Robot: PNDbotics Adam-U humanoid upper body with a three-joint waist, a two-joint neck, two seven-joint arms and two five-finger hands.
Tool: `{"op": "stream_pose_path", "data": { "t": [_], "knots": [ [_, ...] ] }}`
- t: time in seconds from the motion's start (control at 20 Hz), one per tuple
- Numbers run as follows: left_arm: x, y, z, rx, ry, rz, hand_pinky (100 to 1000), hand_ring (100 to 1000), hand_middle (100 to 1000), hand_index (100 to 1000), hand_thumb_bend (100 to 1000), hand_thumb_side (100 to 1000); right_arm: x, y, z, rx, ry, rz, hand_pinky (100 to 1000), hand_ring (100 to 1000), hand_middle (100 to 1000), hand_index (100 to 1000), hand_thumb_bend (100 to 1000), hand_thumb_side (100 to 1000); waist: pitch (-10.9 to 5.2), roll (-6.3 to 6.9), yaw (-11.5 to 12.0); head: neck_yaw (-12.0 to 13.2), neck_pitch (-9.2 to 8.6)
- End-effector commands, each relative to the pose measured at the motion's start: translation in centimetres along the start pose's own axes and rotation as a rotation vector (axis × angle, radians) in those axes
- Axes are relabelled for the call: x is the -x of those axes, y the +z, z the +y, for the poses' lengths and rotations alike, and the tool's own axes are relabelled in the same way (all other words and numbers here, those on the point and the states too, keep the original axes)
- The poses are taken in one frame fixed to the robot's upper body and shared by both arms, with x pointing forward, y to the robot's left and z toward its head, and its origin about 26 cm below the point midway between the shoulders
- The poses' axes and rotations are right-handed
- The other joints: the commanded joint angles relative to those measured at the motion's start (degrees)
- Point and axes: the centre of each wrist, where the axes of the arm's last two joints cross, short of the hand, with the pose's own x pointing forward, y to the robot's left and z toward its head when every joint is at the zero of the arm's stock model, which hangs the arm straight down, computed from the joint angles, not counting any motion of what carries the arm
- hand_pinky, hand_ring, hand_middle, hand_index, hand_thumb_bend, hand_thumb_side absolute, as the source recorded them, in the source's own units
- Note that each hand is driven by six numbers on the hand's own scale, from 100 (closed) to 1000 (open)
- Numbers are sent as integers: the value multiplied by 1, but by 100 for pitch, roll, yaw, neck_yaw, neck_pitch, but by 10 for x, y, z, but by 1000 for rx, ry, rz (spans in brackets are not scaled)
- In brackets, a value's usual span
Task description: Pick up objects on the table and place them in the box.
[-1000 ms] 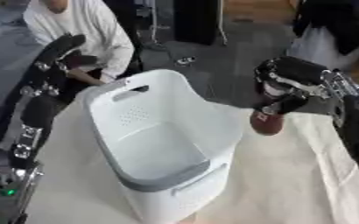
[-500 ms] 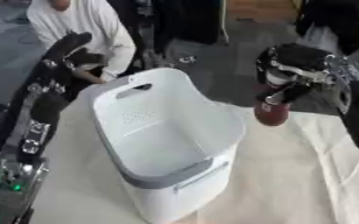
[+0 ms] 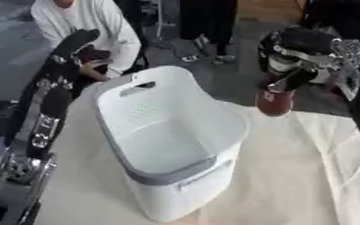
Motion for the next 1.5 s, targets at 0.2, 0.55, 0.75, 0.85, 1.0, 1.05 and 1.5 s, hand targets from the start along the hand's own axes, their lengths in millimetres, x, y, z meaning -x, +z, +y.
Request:
{"op": "stream_pose_path", "data": {
  "t": [0.2, 0.55, 0.75, 0.85, 1.0, 1.05, 1.5],
  "knots": [
    [-5, -5, 8, 5, -32, -25, 1000, 780, 925, 1000, 429, 1000, -1, -11, -35, 45, 46, -23, 100, 100, 100, 115, 376, 100, -97, -2, -7, 72, 26],
    [-5, -5, 8, 6, -32, -24, 1000, 781, 925, 1000, 426, 1000, -10, -27, -46, 70, 47, -60, 100, 100, 100, 115, 380, 100, -119, -16, -4, 86, 33],
    [-5, -6, 8, 4, -33, -25, 1000, 781, 925, 1000, 421, 1000, -16, -36, -55, 84, 57, -82, 100, 100, 100, 114, 386, 100, -133, -24, -1, 93, 47],
    [-5, -6, 9, 3, -33, -26, 1000, 781, 925, 1000, 420, 1000, -18, -39, -58, 90, 62, -90, 100, 100, 100, 114, 387, 100, -139, -30, -2, 105, 57],
    [-5, -6, 9, 3, -33, -26, 1000, 782, 925, 1000, 423, 1000, -20, -42, -63, 94, 69, -99, 100, 100, 100, 114, 352, 121, -149, -39, -2, 113, 75],
    [-5, -6, 9, 3, -33, -26, 1000, 782, 925, 1000, 418, 1000, -21, -43, -64, 95, 71, -101, 100, 100, 100, 114, 391, 100, -152, -41, -2, 115, 86],
    [-5, -6, 9, 4, -32, -25, 1000, 783, 925, 1000, 412, 1000, -30, -57, -75, 113, 86, -134, 100, 100, 100, 113, 395, 100, -189, -52, -7, 151, 136]
  ]
}}
